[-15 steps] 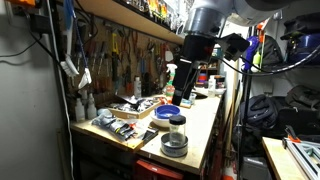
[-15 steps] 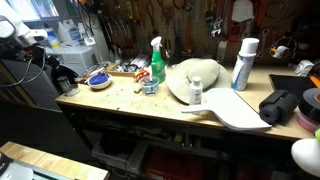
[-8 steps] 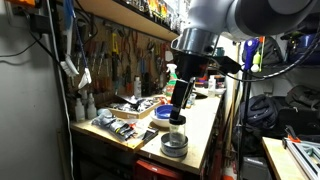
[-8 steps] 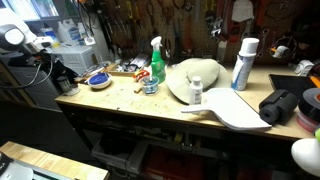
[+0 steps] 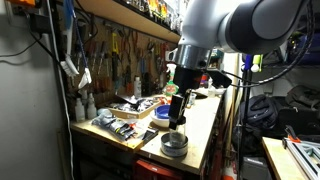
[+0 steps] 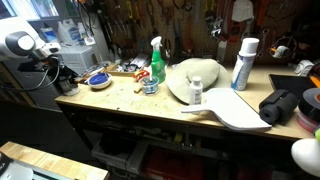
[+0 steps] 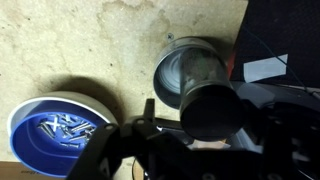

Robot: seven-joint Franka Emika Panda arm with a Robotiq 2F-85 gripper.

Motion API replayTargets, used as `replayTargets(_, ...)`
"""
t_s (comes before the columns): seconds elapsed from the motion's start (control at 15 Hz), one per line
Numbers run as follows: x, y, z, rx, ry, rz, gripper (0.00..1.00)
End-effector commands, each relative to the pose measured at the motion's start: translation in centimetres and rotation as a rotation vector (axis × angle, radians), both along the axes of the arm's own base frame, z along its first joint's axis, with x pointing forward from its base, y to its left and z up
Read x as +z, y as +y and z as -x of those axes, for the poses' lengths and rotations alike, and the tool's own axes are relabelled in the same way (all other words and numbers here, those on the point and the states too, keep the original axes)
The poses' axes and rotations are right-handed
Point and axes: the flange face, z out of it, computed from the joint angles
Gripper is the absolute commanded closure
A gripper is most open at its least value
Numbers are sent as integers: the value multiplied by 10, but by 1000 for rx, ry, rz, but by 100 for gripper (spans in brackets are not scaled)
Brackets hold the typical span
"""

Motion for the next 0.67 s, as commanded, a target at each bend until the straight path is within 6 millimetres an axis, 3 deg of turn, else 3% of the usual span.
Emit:
replayTargets(0.0,-7,3,-1,9,13,23,46)
replayTargets(0.2,-9,4,-2,13,14,21,70)
replayTargets(0.4,-3,2,-4,-5,18,19,71)
replayTargets(0.6,25,-9,-15,-53,-2,-28,71)
